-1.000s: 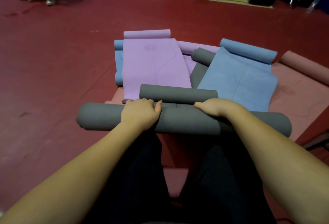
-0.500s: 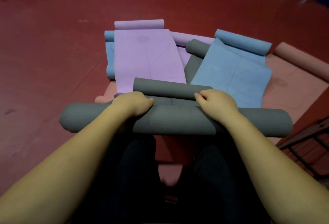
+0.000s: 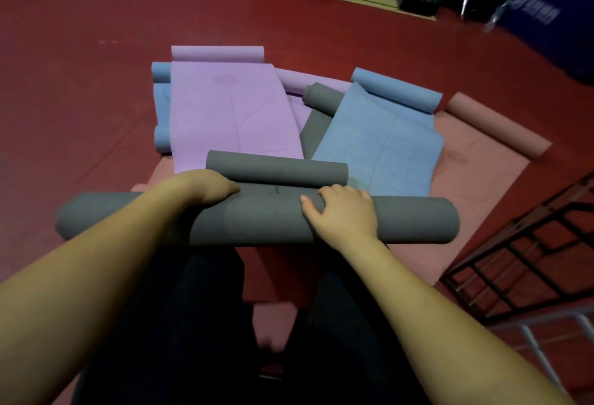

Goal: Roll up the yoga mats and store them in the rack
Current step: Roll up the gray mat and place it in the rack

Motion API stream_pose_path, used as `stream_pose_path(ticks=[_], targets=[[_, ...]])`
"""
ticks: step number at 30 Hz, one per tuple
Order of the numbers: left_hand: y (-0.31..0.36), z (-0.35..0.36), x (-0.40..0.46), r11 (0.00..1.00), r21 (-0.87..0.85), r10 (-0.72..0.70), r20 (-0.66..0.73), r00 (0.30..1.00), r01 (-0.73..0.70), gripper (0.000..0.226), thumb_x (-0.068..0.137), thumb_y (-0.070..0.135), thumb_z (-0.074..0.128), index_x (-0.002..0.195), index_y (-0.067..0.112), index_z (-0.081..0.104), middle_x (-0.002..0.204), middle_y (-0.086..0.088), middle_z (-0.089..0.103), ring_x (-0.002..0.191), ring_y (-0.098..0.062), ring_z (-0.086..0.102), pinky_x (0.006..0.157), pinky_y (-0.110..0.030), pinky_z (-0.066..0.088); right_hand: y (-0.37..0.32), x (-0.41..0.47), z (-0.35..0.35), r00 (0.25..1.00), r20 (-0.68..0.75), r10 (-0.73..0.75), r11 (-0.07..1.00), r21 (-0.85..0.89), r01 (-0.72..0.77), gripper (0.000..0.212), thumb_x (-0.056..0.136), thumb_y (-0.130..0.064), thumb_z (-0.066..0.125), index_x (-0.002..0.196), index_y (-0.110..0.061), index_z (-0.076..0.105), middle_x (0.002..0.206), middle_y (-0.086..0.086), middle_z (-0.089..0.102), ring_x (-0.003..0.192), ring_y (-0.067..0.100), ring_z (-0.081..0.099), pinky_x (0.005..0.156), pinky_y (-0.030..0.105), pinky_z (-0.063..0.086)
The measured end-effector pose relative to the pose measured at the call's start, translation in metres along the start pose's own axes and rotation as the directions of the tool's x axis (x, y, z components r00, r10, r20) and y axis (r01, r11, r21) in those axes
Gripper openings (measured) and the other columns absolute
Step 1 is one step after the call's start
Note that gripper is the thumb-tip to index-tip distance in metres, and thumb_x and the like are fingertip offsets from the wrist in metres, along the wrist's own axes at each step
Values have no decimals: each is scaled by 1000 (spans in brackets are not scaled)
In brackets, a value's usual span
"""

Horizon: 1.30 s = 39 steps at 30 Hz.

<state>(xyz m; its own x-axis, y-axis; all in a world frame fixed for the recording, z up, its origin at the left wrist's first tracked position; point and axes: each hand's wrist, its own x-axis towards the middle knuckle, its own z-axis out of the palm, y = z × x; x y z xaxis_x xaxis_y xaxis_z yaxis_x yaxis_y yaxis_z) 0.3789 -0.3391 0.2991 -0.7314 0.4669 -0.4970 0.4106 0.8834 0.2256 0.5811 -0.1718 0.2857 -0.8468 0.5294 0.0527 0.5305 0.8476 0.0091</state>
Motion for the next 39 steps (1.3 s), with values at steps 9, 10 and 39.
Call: stream_pose_path(ticks=[9,10,39], targets=[[-3,27,-31,981,103,192,-647,738,-165,46,99,39,40,74,10,65,86,-16,66,77,-36,55,63,-36,39,1,25,0,995,100,-7,998,55,2,64,94,-64,23,83,-19,67,91,4,68,90,27,62,78,37,42],[-8,33,-34,978,107,206,-658,725,-180,49,98,42,40,74,8,67,84,-16,66,79,-37,59,64,-38,41,0,30,-1,991,136,-5,998,67,-4,67,94,-64,22,87,-19,70,93,5,69,92,28,62,76,36,42],[-8,30,-73,982,177,144,-429,892,-74,61,100,56,27,101,14,71,111,-15,66,102,-35,61,80,-39,39,-1,35,-41,797,600,-69,980,192,-59,64,100,-57,27,140,-15,53,154,11,40,138,27,41,109,36,30]])
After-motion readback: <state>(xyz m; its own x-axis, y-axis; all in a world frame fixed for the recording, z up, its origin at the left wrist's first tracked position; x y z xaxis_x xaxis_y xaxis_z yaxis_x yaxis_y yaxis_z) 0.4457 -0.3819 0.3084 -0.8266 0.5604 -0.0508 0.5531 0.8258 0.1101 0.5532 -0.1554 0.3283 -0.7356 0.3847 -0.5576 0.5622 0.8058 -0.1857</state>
